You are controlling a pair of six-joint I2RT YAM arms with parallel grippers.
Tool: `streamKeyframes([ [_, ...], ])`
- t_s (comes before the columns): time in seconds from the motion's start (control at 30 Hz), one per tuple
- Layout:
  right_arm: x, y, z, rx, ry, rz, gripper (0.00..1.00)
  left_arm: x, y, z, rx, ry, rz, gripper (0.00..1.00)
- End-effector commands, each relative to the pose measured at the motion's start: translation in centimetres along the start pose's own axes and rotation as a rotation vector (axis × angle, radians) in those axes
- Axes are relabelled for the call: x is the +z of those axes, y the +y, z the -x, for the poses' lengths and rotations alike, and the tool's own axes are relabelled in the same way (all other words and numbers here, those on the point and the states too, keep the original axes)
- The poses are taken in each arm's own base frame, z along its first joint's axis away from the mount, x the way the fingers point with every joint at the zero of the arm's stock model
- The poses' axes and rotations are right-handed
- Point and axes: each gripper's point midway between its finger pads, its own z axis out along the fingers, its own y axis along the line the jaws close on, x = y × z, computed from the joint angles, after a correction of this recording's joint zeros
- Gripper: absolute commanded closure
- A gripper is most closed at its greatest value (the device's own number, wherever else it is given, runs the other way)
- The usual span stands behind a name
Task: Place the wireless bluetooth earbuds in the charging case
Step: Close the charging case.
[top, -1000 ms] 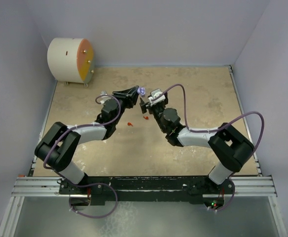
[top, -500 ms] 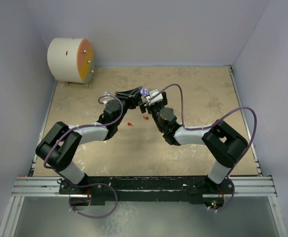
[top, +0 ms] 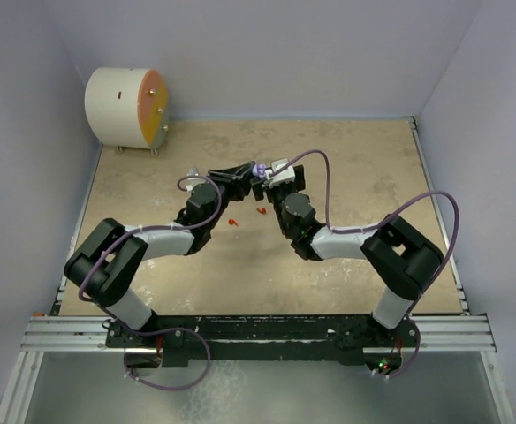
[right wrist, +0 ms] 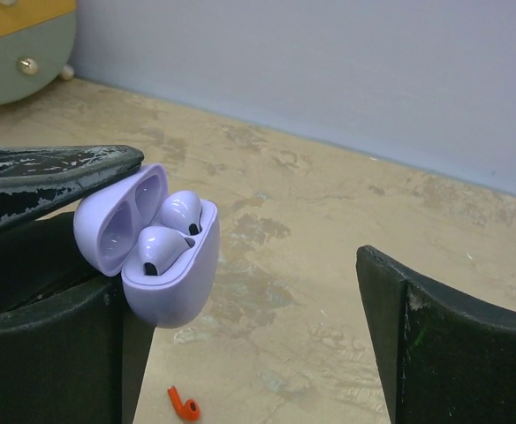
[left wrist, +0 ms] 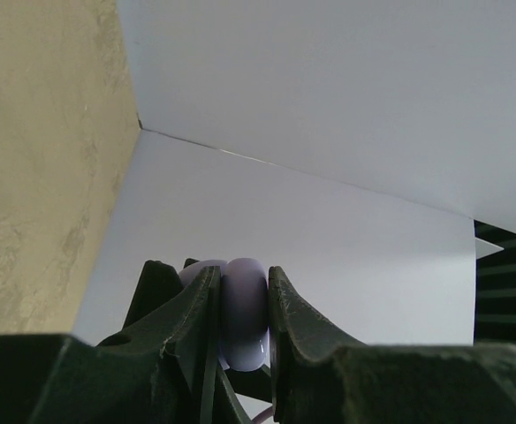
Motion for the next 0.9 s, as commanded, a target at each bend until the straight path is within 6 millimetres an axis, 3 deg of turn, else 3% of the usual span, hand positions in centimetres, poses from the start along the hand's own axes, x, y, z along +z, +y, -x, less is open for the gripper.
streamKeyframes([
  [0.0, 0.5, -1.7, 2.3, 0.069, -0.055, -0.110, 0.10, -0.9, -1.0, -0.4, -0.019, 0.017, -0.028, 1.00],
  [0.3, 0.2, -3.8, 0.9, 0.067, -0.013, -0.177, 0.09, -1.0, -0.1, 0.1, -0.014, 0.003, -0.008, 1.00],
  [0.63, -0.6, -4.9, -0.1, 0.068, 0.027, -0.197, 0.08, -0.8, 0.7, 0.3, -0.006, -0.004, 0.007, 1.00],
  [0.87, -1.6, -7.6, -0.5, 0.231, 0.099, -0.233, 0.06, 1.6, 2.3, 0.1, 0.084, 0.022, 0.036, 1.00],
])
